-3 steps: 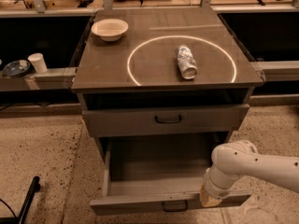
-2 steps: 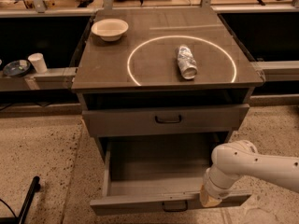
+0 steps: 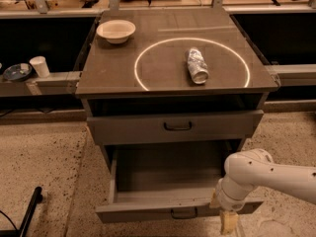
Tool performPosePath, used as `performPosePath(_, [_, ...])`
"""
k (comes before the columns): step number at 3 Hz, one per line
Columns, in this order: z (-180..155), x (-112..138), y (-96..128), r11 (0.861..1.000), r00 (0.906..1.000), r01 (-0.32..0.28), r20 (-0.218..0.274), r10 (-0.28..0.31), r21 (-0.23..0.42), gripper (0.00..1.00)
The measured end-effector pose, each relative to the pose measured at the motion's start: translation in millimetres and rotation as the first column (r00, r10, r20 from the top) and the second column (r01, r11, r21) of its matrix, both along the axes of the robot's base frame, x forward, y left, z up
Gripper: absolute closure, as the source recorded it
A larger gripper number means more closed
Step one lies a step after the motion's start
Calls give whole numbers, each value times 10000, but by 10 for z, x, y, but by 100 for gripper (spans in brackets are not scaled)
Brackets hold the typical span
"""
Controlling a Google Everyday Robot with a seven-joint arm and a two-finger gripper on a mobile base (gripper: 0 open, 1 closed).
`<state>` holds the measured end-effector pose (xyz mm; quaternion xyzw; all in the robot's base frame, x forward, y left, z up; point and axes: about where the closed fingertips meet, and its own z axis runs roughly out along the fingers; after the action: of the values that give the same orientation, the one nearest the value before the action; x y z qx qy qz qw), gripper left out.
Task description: Close middle drawer
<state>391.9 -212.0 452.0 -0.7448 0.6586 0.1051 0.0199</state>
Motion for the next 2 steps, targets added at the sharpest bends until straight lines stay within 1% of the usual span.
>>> performPosePath(1, [-2, -5, 2, 10000, 10000, -9, -9, 9, -14, 0])
performPosePath(2, [-2, -5, 2, 10000, 10000, -9, -9, 9, -13, 0])
